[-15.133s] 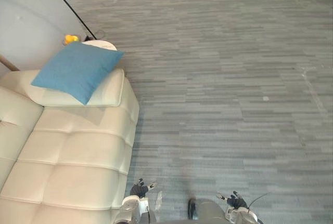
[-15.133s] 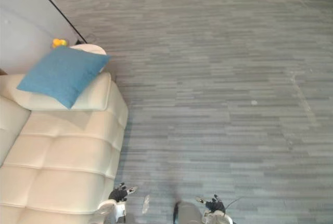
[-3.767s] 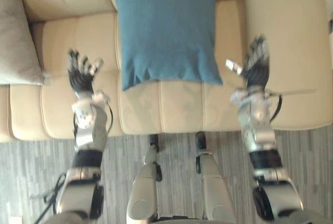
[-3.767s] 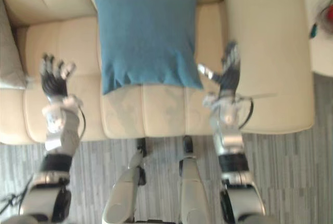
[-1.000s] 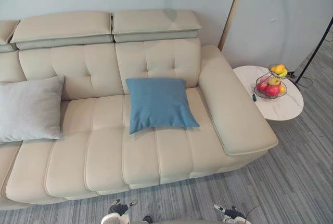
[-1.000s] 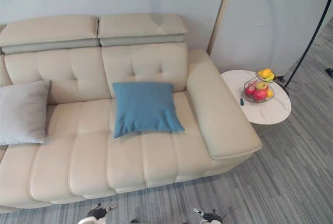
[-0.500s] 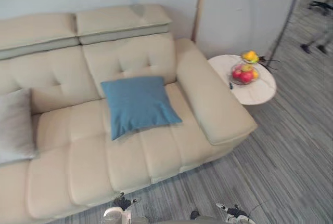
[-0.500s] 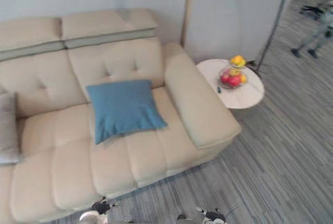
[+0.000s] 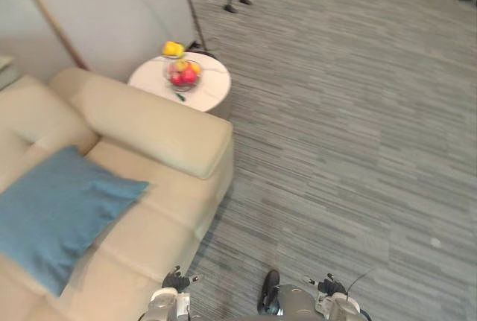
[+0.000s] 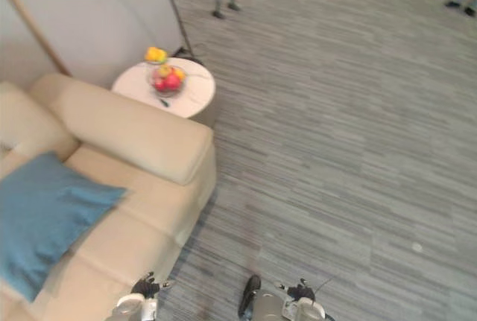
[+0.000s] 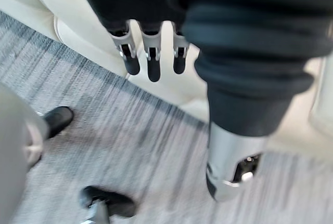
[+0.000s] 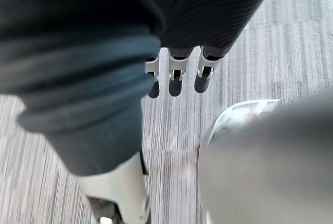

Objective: Pick up cushions and gather them together orderly.

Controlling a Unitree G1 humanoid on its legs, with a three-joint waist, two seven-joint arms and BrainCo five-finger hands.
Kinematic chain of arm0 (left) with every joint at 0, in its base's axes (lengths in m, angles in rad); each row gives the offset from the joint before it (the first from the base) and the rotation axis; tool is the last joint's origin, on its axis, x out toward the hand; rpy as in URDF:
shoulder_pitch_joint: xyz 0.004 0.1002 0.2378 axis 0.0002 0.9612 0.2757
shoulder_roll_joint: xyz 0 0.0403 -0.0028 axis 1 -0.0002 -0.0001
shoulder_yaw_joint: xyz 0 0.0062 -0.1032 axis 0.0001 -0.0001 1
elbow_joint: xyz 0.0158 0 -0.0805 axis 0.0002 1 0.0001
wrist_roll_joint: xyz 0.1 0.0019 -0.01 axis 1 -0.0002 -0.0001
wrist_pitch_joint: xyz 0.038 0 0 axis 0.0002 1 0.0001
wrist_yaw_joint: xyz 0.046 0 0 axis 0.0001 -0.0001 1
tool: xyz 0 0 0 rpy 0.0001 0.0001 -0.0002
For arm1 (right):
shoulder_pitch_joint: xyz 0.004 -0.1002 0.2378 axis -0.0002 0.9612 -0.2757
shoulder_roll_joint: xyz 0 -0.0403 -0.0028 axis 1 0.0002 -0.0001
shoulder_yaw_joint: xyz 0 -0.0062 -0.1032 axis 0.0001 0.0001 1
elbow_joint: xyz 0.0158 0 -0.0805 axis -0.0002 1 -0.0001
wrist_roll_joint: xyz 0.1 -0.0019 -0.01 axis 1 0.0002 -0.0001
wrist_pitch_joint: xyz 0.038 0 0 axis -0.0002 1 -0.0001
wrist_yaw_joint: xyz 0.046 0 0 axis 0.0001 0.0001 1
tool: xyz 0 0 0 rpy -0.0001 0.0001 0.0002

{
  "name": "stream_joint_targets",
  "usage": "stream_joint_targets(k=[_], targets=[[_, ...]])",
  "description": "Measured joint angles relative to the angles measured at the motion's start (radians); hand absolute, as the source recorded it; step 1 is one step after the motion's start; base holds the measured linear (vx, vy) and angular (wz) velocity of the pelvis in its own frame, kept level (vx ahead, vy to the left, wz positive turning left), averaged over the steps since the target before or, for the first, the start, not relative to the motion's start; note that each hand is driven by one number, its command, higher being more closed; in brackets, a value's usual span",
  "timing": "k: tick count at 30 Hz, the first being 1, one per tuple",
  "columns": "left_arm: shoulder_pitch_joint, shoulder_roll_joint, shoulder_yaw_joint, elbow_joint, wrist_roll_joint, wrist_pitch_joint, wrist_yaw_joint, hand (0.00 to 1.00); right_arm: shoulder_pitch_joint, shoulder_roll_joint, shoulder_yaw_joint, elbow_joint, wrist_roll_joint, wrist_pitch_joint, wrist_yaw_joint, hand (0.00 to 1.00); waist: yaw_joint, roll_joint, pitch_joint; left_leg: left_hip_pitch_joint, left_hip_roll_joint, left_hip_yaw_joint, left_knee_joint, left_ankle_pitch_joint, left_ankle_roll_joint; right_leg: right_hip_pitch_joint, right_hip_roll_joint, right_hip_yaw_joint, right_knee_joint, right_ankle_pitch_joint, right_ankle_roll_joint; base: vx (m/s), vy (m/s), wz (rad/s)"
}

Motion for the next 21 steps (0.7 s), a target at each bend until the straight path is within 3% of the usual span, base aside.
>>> stream_joint_targets(k=[1,2,3,4,5,7,8,9,10,12,14,17,18,19,20,21], targets=[[0.009,-0.015,0.0,0.001,0.001,0.005,-0.004,0.0,-0.001,-0.008,0.0,0.004,0.0,0.0,0.001,0.0,-0.002,0.0,0.001,-0.029,0.054,-0.015,0.149,0.0,0.0,-0.002,0.02,0.042,0.016,-0.019,-0.009,0.17,-0.267,-1.11],[0.023,-0.023,0.017,-0.007,0.0,0.005,-0.006,0.0,0.002,-0.012,0.011,0.006,0.0,0.0,0.0,0.0,0.002,0.01,0.005,-0.086,0.128,-0.064,0.36,0.009,0.05,0.014,0.052,0.096,0.02,-0.032,-0.023,0.2,-0.274,-1.24],[0.023,-0.032,0.036,-0.01,-0.001,0.002,-0.009,0.0,0.001,-0.018,0.019,0.006,0.0,0.001,0.0,0.0,0.01,0.014,0.014,-0.12,0.166,-0.116,0.482,0.001,0.102,0.028,0.077,0.129,0.019,-0.036,-0.032,0.21,-0.204,-1.57],[0.027,-0.042,0.057,-0.01,-0.004,-0.005,-0.014,0.0,-0.007,-0.025,0.021,0.007,0.0,0.001,0.0,0.0,0.022,0.029,0.023,-0.178,0.169,-0.233,0.611,-0.038,0.077,0.052,0.114,0.193,0.02,-0.045,-0.045,0.2,-0.135,-1.7],[0.028,-0.044,0.064,-0.011,-0.013,-0.008,-0.016,0.0,-0.014,-0.029,0.026,0.016,0.0,0.001,0.0,0.0,0.021,0.037,0.027,-0.23,0.131,-0.328,0.648,-0.063,0.041,0.079,0.137,0.246,0.007,-0.047,-0.048,0.19,-0.098,-1.73],[0.028,-0.048,0.068,-0.019,-0.022,-0.016,-0.015,0.0,-0.02,-0.035,0.03,0.048,0.0,0.004,0.0,0.0,0.025,0.033,0.031,-0.289,0.039,-0.438,0.567,-0.087,0.052,0.142,0.168,0.351,-0.043,-0.041,-0.038,0.19,-0.043,-1.43],[0.031,-0.049,0.072,-0.03,-0.022,-0.016,-0.015,0.0,-0.016,-0.034,0.03,0.047,0.0,0.006,0.0,0.0,0.03,0.031,0.032,-0.304,0.017,-0.46,0.531,-0.091,0.059,0.157,0.174,0.381,-0.058,-0.043,-0.042,0.23,-0.026,-1.66],[0.037,-0.05,0.079,-0.049,-0.027,-0.024,-0.015,0.0,-0.014,-0.033,0.03,0.044,-0.001,0.007,0.0,0.0,0.039,0.023,0.035,-0.333,-0.037,-0.504,0.423,-0.088,0.066,0.184,0.176,0.432,-0.103,-0.046,-0.044,0.31,0.016,-1.86],[0.036,-0.063,0.079,-0.055,-0.04,-0.031,-0.012,0.0,-0.015,-0.034,0.031,0.038,-0.002,0.007,0.0,0.0,0.055,0.03,0.034,-0.369,-0.058,-0.559,0.301,-0.072,0.088,0.212,0.176,0.446,-0.143,-0.061,-0.017,0.25,0.022,-1.85],[0.026,-0.068,0.106,-0.07,-0.053,-0.034,-0.012,0.0,-0.021,-0.033,0.043,0.026,-0.002,0.007,0.0,0.0,0.078,0.045,0.051,-0.408,-0.053,-0.617,0.189,-0.027,0.048,0.208,0.201,0.484,-0.072,-0.071,-0.039,0.27,0.069,-1.73],[0.03,-0.089,0.142,-0.075,-0.055,-0.033,-0.009,0.0,-0.013,-0.032,0.035,0.026,-0.002,0.007,-0.001,0.0,0.078,0.05,0.048,-0.426,-0.059,-0.648,0.099,0.028,0.036,0.237,0.228,0.55,-0.07,-0.105,-0.046,0.37,0.15,-1.48],[0.046,-0.096,0.172,-0.099,-0.062,-0.033,0.0,0.0,-0.016,-0.03,0.007,0.003,-0.001,0.005,0.001,0.0,0.091,0.049,0.026,-0.468,-0.118,-0.782,0.074,0.107,0.093,0.257,0.253,0.687,-0.027,-0.167,-0.036,0.45,0.245,-1.58],[0.058,-0.094,0.18,-0.111,-0.062,-0.031,0.005,0.0,-0.013,-0.02,0.006,0.002,-0.002,0.005,0.001,0.0,0.118,0.021,0.008,-0.446,-0.138,-0.757,0.099,0.126,0.091,0.248,0.246,0.765,0.045,-0.228,-0.005,0.51,0.235,-1.7],[0.059,-0.081,0.178,-0.116,-0.061,-0.031,0.004,0.0,-0.003,-0.009,0.007,-0.008,-0.002,0.004,0.003,0.0,0.124,-0.013,-0.009,-0.402,-0.153,-0.688,0.074,0.106,0.104,0.233,0.218,0.775,0.14,-0.274,0.09,0.62,0.259,-1.78],[0.057,-0.076,0.177,-0.116,-0.06,-0.03,0.005,0.0,0.007,0.001,0.009,-0.008,-0.002,0.003,0.008,0.0,0.12,-0.031,-0.012,-0.375,-0.154,-0.649,0.076,0.092,0.123,0.188,0.208,0.744,0.25,-0.266,0.19,0.49,0.197,-1.06],[0.054,-0.072,0.173,-0.116,-0.06,-0.028,0.005,0.0,0.009,0.006,0.016,-0.01,-0.002,0.002,0.011,0.0,0.119,-0.035,-0.014,-0.362,-0.154,-0.64,0.076,0.085,0.133,0.163,0.204,0.715,0.313,-0.249,0.234,0.44,0.182,-1.01]])
